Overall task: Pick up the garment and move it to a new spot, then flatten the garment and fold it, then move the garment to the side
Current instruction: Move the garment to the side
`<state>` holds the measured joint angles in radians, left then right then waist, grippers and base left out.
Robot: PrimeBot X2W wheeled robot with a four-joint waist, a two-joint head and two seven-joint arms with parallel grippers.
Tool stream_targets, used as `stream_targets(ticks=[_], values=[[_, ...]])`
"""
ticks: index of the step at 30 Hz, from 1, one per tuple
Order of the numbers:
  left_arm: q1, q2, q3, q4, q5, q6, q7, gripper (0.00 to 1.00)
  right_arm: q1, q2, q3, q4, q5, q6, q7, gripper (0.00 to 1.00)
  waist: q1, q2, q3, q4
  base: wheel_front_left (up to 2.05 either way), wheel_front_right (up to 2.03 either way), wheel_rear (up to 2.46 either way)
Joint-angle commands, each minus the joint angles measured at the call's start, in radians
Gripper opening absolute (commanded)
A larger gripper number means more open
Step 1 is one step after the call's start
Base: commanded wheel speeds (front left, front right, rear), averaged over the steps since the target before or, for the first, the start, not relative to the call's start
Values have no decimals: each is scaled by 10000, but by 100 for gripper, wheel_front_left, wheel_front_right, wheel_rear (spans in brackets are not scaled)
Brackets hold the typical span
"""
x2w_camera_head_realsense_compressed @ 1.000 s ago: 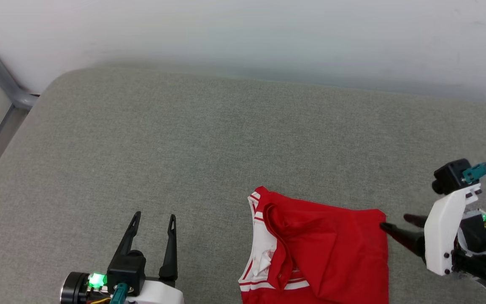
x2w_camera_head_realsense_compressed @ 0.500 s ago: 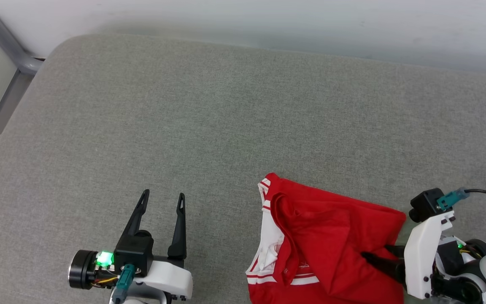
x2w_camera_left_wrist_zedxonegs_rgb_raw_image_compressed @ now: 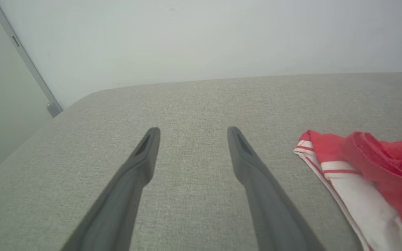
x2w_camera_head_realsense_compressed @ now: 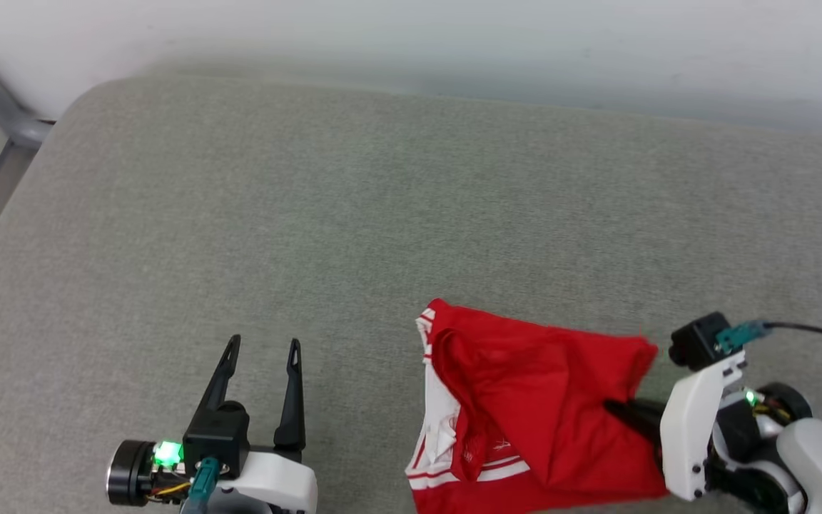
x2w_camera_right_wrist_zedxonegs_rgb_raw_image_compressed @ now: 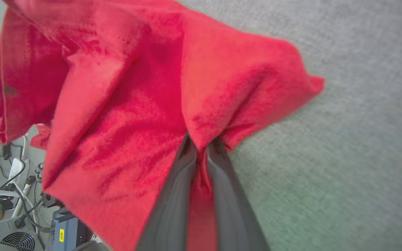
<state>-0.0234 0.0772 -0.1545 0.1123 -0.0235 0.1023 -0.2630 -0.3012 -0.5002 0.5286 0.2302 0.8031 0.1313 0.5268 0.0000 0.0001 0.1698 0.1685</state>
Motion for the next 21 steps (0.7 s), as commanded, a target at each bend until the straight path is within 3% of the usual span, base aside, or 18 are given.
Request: stream_targets(ticks=[1,9,21], values=[[68,-40,19,-21,-28,48,-23,100,-204,-37,-42,-30,55,-12,-110,0,0,-1,-103,-135,0,0,0],[344,38,270,-80,-52,86,-23,100,-1166,-878,245,-728,-563,-12,-876,0,0,-1,-365,-1101,0,0,0],[251,40,488,-269,26,97,-23,100,-2084,-2137,377,-1571,-779,-12,-773,0,0,-1,-209,-2757,0,0,0]])
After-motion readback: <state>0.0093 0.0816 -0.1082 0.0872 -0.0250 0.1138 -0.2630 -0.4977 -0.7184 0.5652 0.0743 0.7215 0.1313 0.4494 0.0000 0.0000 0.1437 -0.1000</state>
